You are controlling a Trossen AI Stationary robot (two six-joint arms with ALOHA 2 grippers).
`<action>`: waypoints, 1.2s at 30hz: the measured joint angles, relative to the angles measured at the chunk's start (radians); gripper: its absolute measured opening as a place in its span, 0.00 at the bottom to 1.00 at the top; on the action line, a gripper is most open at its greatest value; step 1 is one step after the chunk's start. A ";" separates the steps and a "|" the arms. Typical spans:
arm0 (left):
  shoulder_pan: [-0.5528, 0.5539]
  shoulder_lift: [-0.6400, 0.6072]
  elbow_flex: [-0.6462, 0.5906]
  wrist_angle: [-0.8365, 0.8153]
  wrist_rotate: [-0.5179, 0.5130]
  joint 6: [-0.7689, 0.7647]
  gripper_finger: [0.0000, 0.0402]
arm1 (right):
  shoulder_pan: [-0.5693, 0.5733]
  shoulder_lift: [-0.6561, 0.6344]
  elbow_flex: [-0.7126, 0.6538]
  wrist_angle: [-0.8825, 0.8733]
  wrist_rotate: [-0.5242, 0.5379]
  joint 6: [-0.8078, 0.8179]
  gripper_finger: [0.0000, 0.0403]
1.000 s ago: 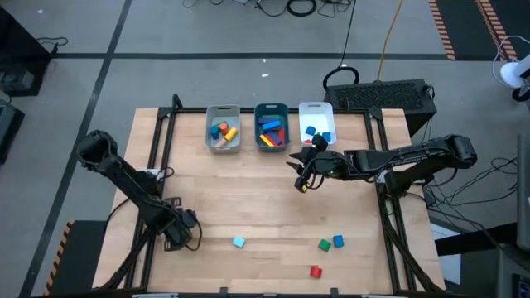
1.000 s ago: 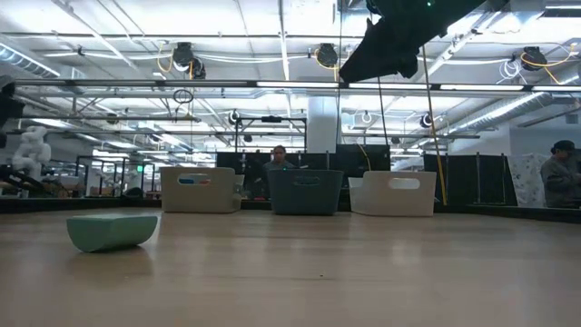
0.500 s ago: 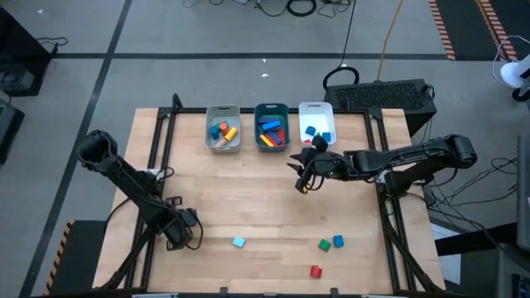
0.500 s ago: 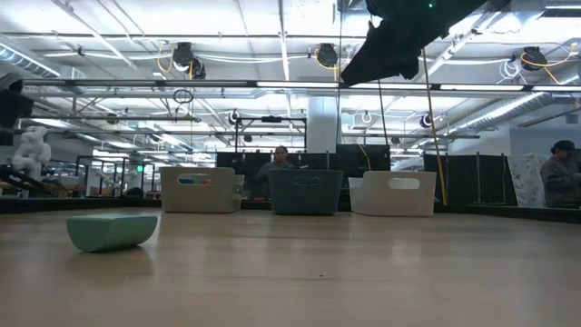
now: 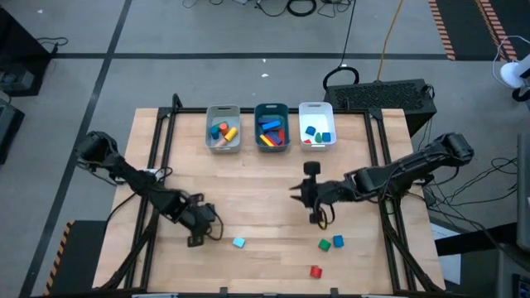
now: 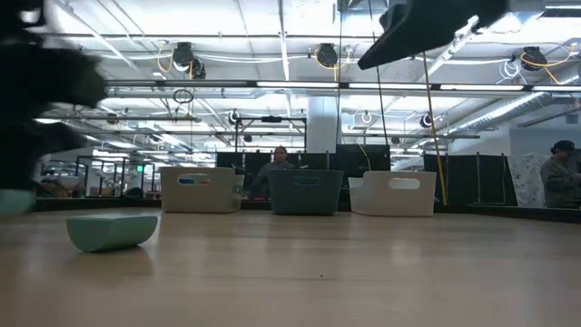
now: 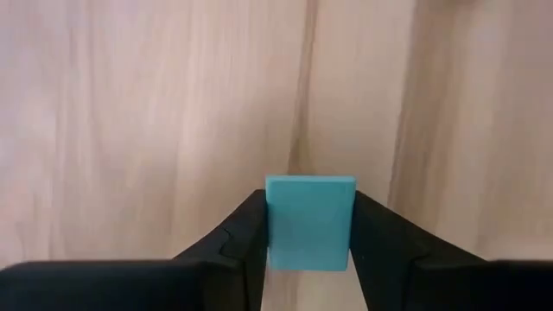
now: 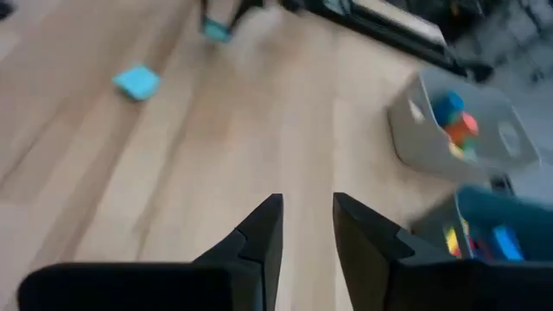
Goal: Sort blocks by size
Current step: Put the left light blue half-circle block into the white bin
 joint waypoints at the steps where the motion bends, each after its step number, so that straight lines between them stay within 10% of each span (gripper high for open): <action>1: 0.026 0.000 0.000 0.037 0.000 0.035 0.33 | 0.013 0.013 0.000 0.021 -0.005 -0.033 0.21; 21: 0.403 0.216 0.028 0.803 0.292 0.472 0.33 | 0.032 0.395 0.000 0.558 -0.066 -0.474 0.29; 36: 0.480 0.472 0.240 0.878 0.461 0.552 0.33 | 0.036 0.501 0.000 0.550 -0.094 -0.489 0.58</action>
